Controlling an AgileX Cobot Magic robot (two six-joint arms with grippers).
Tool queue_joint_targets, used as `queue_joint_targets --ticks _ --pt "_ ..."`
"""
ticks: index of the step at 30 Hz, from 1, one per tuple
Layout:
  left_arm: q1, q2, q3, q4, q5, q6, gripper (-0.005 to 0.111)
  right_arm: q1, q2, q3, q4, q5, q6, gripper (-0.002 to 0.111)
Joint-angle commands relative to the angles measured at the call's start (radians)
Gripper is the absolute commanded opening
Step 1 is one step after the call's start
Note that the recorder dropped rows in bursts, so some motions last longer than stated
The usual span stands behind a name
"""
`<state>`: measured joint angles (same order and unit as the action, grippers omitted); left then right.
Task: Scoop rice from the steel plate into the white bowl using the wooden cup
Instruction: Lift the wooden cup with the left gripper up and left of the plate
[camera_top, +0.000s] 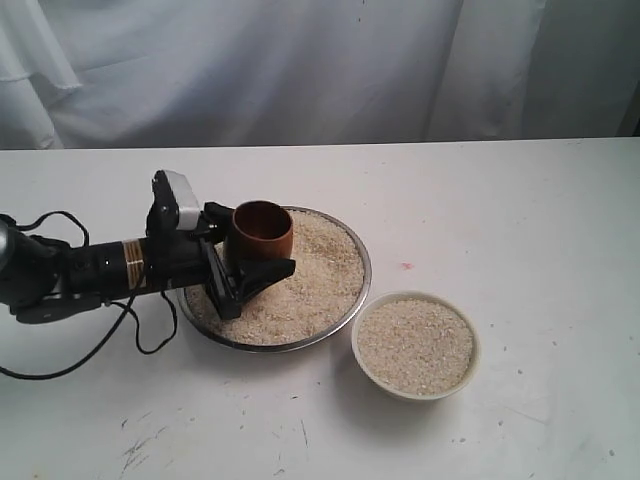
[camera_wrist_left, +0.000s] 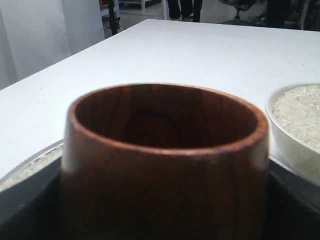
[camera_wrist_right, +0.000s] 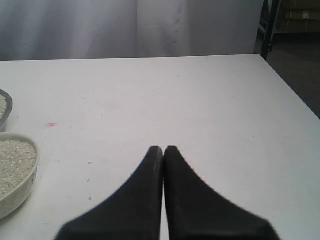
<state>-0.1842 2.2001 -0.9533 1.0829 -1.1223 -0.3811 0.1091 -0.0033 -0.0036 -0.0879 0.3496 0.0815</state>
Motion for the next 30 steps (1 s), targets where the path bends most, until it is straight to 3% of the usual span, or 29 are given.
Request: queue_joint_targets --ticks 1,6,15,24,30 --pt "0.002 -0.113 -0.007 0.036 0.114 -0.116 0.0 0.001 0.003 0.004 0.001 -0.004 0.0 0.0" --pt "-0.001 -0.204 -0.007 0.11 0.192 -0.131 0.0 0.001 0.003 0.004 0.001 -0.004 0.0 0.0" --pt "-0.016 -0.353 -0.007 0.316 0.529 -0.363 0.0 0.001 0.003 0.004 0.001 -0.004 0.0 0.0" --pt "-0.228 -0.372 -0.042 0.444 1.072 -0.377 0.0 0.001 0.003 0.004 0.001 -0.004 0.0 0.0" --pt "-0.235 -0.412 -0.069 0.454 1.122 -0.367 0.0 0.001 0.003 0.004 0.001 -0.004 0.0 0.0"
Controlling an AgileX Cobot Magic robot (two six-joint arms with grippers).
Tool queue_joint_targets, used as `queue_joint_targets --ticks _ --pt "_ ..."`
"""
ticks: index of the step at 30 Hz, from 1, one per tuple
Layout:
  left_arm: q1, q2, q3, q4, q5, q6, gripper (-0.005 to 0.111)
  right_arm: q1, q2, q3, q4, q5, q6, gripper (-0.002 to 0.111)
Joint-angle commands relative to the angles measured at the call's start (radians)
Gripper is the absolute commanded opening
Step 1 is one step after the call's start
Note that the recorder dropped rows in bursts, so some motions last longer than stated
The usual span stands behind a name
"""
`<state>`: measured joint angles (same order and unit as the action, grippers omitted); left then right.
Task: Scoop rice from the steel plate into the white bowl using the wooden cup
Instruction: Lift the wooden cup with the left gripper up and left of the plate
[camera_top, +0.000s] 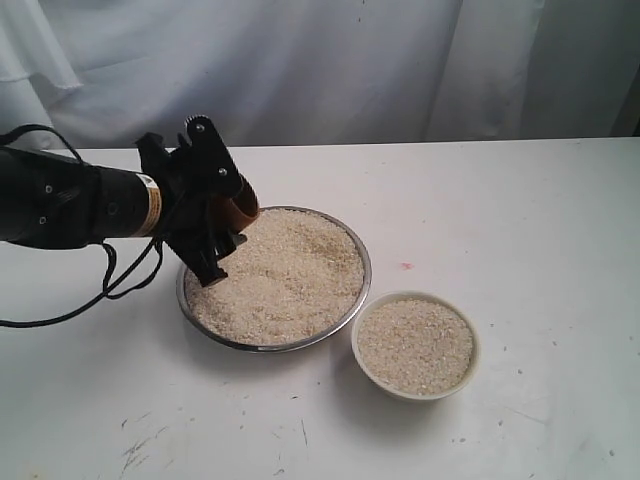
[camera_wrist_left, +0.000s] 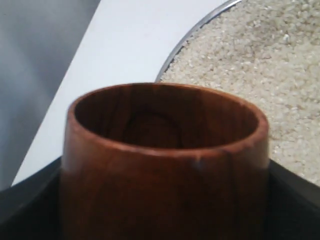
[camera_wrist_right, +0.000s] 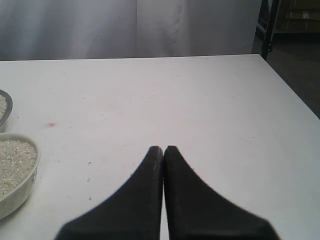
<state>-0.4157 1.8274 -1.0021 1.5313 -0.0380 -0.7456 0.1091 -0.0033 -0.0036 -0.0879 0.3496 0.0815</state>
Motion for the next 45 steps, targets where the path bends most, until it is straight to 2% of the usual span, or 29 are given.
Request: queue_joint_targets --ticks 1,4,6,9,11,15,18,21,22,23,24,29,32,33,34,36,40,45 --pt "-0.002 -0.045 -0.021 0.006 0.044 -0.002 0.0 0.001 0.003 0.004 0.001 -0.004 0.0 0.0" --pt "0.009 -0.06 -0.021 -0.017 0.016 -0.019 0.0 0.001 0.003 0.004 0.001 -0.004 0.0 0.0" --pt "0.009 -0.067 -0.014 -0.027 -0.049 -0.066 0.0 0.001 0.003 0.004 0.003 -0.004 0.0 0.0" --pt "0.009 -0.067 0.004 -0.007 -0.227 -0.131 0.0 0.001 0.003 0.004 0.003 -0.004 0.0 0.0" --pt "0.009 -0.067 0.004 -0.007 -0.28 -0.203 0.0 0.001 0.003 0.004 0.003 -0.004 0.0 0.0" --pt "0.009 -0.067 0.007 -0.007 -0.295 -0.26 0.0 0.001 0.003 0.004 0.003 -0.004 0.0 0.0" --pt "0.009 -0.067 0.007 -0.01 -0.295 -0.386 0.0 0.001 0.003 0.004 0.003 -0.004 0.0 0.0" --pt "0.009 -0.067 0.007 -0.012 -0.297 -0.402 0.0 0.001 0.003 0.004 0.003 -0.004 0.0 0.0" --pt "0.025 -0.067 0.01 -0.069 -0.304 -0.393 0.0 0.001 0.003 0.004 0.003 -0.004 0.0 0.0" --pt "0.041 -0.065 0.016 -0.169 -0.311 -0.339 0.0 0.001 0.003 0.004 0.003 -0.004 0.0 0.0" --pt "0.057 -0.062 0.036 -0.321 -0.333 -0.169 0.0 0.001 0.003 0.004 0.003 -0.004 0.0 0.0" --pt "0.057 -0.058 0.086 -0.819 -0.277 0.474 0.0 0.001 0.003 0.004 0.003 -0.004 0.0 0.0" --pt "0.055 -0.058 0.081 -1.086 -0.188 0.817 0.0 0.001 0.003 0.004 0.003 -0.004 0.0 0.0" --pt "0.055 -0.058 0.063 -1.192 -0.096 0.989 0.0 0.001 0.003 0.004 0.003 -0.004 0.0 0.0" --pt "0.055 -0.058 0.051 -1.249 -0.051 1.074 0.0 0.001 0.003 0.004 0.003 -0.004 0.0 0.0" --pt "0.055 -0.058 0.019 -1.292 0.063 1.191 0.0 0.001 0.003 0.004 0.003 -0.004 0.0 0.0" --pt "0.055 -0.058 -0.051 -1.292 0.222 1.242 0.0 0.001 0.003 0.004 0.003 -0.004 0.0 0.0" --pt "0.055 -0.058 -0.139 -1.332 0.399 1.415 0.0 0.001 0.003 0.004 0.003 -0.004 0.0 0.0"
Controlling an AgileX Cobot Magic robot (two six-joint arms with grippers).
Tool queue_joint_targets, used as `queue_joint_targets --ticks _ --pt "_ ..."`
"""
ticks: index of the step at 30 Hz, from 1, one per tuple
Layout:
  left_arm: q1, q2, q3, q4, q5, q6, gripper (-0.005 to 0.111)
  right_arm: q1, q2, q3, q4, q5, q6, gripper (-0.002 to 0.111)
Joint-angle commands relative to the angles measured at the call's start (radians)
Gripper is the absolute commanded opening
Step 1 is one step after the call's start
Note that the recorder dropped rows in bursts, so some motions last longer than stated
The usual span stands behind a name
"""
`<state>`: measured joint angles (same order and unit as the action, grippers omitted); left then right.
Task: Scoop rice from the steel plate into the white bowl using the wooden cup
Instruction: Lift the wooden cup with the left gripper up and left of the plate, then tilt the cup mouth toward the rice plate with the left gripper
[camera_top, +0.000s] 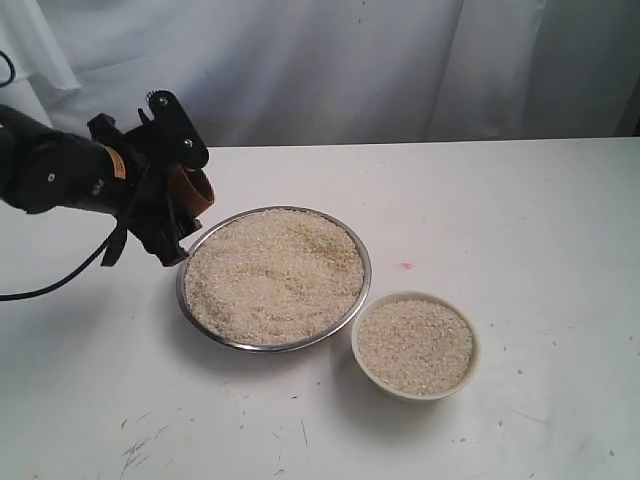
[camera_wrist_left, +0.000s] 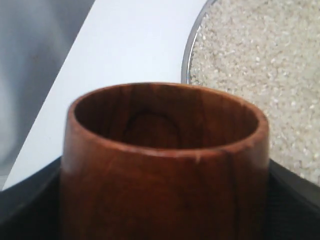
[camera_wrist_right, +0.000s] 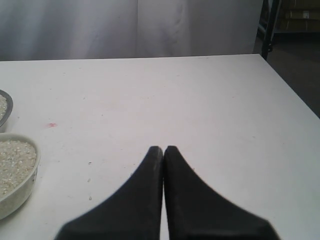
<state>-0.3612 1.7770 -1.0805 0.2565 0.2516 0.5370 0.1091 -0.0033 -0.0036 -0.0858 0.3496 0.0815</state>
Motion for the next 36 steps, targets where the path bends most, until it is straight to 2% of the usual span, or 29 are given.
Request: queue_joint_targets --ticks 1,5,11,15,25,32,36 --pt "0.001 -0.008 -0.073 -0.079 0.131 0.176 0.0 0.001 0.003 0.004 0.001 -0.004 0.0 0.0" --pt "0.001 -0.008 -0.129 -0.138 0.231 0.388 0.0 0.001 0.003 0.004 0.001 -0.004 0.0 0.0" --pt "0.001 0.002 -0.214 -0.138 0.321 0.521 0.0 0.001 0.003 0.004 0.001 -0.004 0.0 0.0" --pt "0.001 0.053 -0.263 -0.096 0.389 0.522 0.0 0.001 0.003 0.004 0.001 -0.004 0.0 0.0" --pt "0.001 0.119 -0.268 0.113 0.458 0.514 0.0 0.001 0.003 0.004 0.001 -0.004 0.0 0.0" --pt "-0.004 0.128 -0.274 0.236 0.459 0.514 0.0 0.001 0.003 0.004 0.001 -0.004 0.0 0.0" --pt "-0.035 0.152 -0.274 0.277 0.459 0.514 0.0 0.001 0.003 0.004 0.001 -0.004 0.0 0.0"
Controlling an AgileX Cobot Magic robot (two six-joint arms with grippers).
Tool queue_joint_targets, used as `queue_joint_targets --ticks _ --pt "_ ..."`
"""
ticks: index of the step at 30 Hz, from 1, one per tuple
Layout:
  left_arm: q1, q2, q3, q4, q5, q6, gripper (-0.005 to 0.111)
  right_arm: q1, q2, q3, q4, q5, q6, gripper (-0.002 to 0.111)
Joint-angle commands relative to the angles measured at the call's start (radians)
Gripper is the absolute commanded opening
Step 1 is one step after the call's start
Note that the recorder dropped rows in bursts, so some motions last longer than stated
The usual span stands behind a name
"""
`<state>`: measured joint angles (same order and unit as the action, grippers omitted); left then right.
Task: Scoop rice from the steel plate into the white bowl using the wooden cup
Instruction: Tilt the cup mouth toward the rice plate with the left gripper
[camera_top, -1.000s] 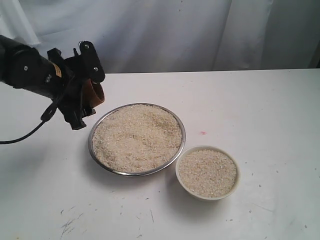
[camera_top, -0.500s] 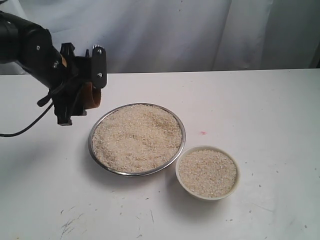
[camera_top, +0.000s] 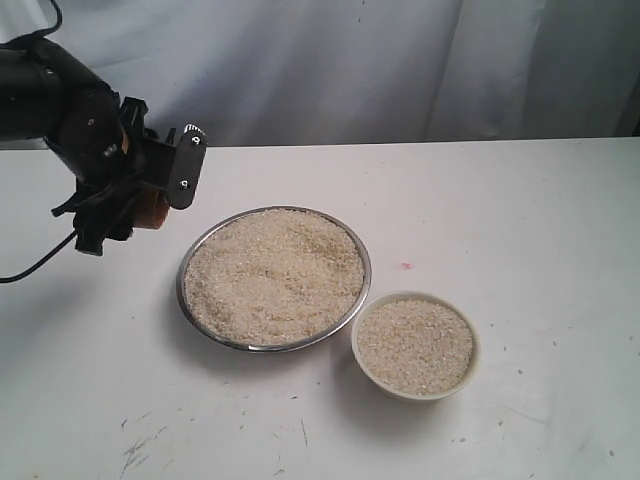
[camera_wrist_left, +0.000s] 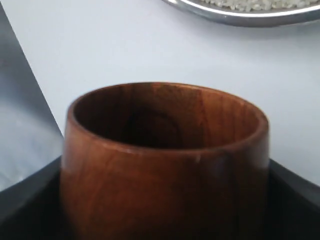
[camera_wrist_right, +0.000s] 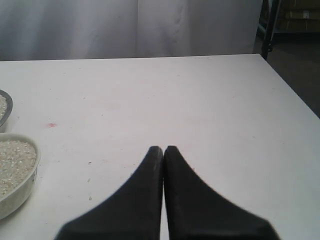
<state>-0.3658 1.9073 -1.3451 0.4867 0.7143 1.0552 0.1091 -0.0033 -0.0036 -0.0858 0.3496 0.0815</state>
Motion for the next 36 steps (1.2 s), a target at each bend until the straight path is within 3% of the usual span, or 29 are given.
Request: queue_joint_targets --ticks 1,9,25,36 --pt "-0.037 0.026 -0.01 0.06 -0.004 -0.004 0.0 0.001 0.003 0.004 0.001 -0.004 0.0 0.0" --pt "-0.075 0.041 -0.01 0.137 -0.004 -0.004 0.0 0.001 0.003 0.004 0.001 -0.004 0.0 0.0" --pt "-0.139 0.085 -0.01 0.15 0.027 -0.006 0.0 0.001 0.003 0.004 0.001 -0.004 0.0 0.0" --pt "-0.158 0.152 -0.062 0.203 0.054 -0.113 0.0 0.001 0.003 0.004 0.001 -0.004 0.0 0.0"
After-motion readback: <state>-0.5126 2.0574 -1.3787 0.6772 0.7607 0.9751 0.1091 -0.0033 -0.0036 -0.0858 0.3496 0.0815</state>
